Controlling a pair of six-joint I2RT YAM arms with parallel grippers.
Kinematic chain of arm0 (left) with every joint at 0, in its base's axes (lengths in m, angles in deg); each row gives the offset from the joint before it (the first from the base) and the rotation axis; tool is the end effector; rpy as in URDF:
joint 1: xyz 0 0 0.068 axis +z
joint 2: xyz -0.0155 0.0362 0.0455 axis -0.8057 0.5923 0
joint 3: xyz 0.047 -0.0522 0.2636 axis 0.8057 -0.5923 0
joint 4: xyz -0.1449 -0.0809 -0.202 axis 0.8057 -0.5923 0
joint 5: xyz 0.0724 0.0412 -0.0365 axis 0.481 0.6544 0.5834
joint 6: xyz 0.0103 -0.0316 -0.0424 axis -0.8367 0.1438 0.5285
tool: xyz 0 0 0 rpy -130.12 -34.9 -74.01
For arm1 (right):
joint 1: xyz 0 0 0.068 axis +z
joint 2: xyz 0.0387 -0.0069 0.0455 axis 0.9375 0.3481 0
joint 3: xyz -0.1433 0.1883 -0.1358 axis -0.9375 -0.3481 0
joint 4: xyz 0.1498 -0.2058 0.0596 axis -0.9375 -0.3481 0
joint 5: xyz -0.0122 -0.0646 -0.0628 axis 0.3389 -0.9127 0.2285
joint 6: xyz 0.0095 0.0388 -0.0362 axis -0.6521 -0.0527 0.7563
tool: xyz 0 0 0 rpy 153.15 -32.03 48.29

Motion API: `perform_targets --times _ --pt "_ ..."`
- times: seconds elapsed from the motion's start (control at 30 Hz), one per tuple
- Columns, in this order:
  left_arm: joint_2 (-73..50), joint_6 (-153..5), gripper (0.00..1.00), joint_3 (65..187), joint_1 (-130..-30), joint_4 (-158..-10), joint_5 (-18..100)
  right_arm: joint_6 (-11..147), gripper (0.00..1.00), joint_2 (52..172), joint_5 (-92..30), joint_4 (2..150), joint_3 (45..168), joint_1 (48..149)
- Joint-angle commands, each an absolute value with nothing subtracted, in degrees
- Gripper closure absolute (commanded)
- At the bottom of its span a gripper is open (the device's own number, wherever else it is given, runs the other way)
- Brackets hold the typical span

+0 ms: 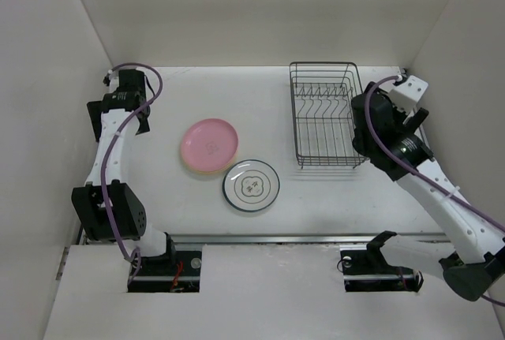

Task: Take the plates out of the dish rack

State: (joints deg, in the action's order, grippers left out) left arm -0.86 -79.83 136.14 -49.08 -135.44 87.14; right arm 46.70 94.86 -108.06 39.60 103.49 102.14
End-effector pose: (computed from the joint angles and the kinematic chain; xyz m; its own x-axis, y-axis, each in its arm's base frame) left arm 0.3091 0.0467 0.3403 -0.7442 -0.1422 -0.6526 -0.5127 0.7478 0.4217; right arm 0.1978 0.0866 0.4048 -0.1224 0.1205 -0.9851 0.6300 0.7764 0.0167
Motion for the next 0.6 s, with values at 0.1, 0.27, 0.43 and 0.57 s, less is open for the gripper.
perform_targets --times 0.1,0.27,0.43,0.57 --pt "-4.02 -78.23 0.04 135.2 -48.5 -134.74 88.08 41.06 0.0 91.26 -107.58 33.13 105.66 101.8" --pt "-4.02 -78.23 0.04 135.2 -48.5 -135.27 87.55 38.59 0.0 87.05 -107.05 30.48 105.05 101.8" --pt "-4.64 -78.23 0.04 135.2 -48.5 -135.27 87.55 38.59 0.0 84.31 -106.35 29.86 103.91 101.8" --pt "-6.82 -78.76 0.04 134.06 -48.5 -134.74 86.24 38.59 0.0 82.21 -104.42 29.16 103.29 101.8"
